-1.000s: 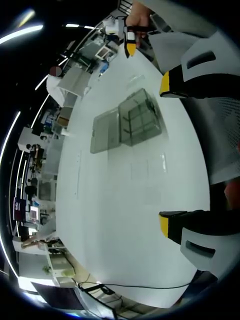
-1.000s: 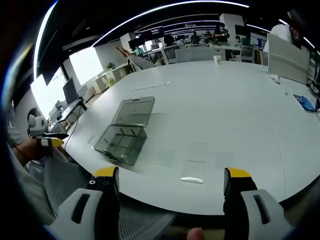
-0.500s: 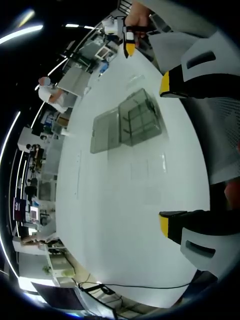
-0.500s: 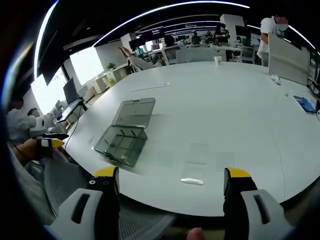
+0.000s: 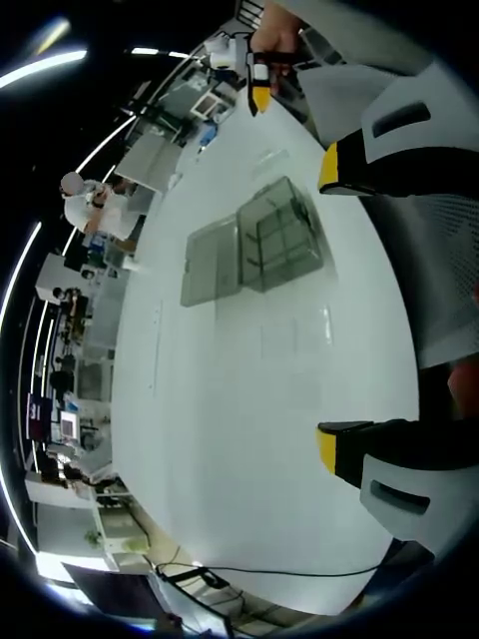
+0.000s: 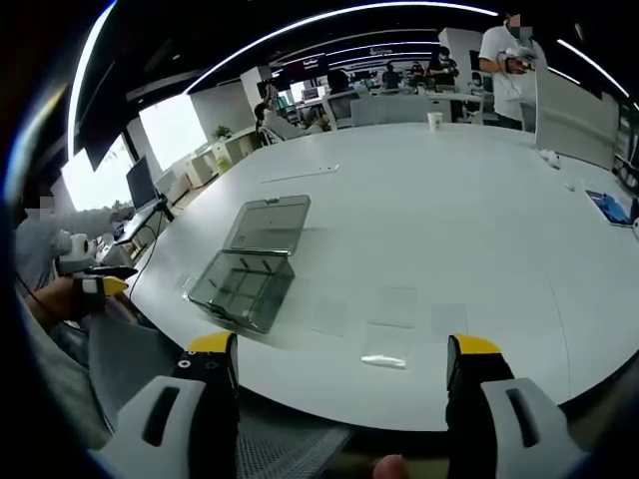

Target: Insert the divider into the dual guide fixture by aligning both edges with the guide slots and pushing it downward to the bottom, including one-sided entry, uneven engagement, binding, and posture correction.

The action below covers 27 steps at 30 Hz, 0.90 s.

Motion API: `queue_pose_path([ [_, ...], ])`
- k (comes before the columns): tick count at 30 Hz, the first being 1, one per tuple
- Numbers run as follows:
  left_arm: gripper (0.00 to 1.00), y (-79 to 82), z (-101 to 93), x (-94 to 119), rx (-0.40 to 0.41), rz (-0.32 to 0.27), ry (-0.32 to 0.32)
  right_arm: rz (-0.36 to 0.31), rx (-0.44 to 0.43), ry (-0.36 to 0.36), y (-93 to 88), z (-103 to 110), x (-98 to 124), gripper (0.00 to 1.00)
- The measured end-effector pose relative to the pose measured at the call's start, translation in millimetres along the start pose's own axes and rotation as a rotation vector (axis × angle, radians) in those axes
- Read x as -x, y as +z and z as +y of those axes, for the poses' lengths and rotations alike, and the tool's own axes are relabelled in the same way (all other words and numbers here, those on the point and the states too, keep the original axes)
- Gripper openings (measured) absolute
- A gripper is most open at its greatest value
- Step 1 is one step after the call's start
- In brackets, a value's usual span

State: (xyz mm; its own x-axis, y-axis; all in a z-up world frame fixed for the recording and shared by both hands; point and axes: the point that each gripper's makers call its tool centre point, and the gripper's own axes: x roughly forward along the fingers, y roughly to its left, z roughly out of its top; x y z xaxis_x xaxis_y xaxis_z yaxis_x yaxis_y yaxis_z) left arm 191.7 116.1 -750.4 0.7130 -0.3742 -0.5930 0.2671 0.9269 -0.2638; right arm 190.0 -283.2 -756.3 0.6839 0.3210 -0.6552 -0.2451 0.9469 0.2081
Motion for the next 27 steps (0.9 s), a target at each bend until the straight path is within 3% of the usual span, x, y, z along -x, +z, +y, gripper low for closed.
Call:
queue_pose_path([
  [27, 0.92, -0.1, 1.3, -1.1, -0.001, 0.001, 0.001, 0.000, -0.003, -0.001, -0.8, -0.7, -1.6, 0.85],
])
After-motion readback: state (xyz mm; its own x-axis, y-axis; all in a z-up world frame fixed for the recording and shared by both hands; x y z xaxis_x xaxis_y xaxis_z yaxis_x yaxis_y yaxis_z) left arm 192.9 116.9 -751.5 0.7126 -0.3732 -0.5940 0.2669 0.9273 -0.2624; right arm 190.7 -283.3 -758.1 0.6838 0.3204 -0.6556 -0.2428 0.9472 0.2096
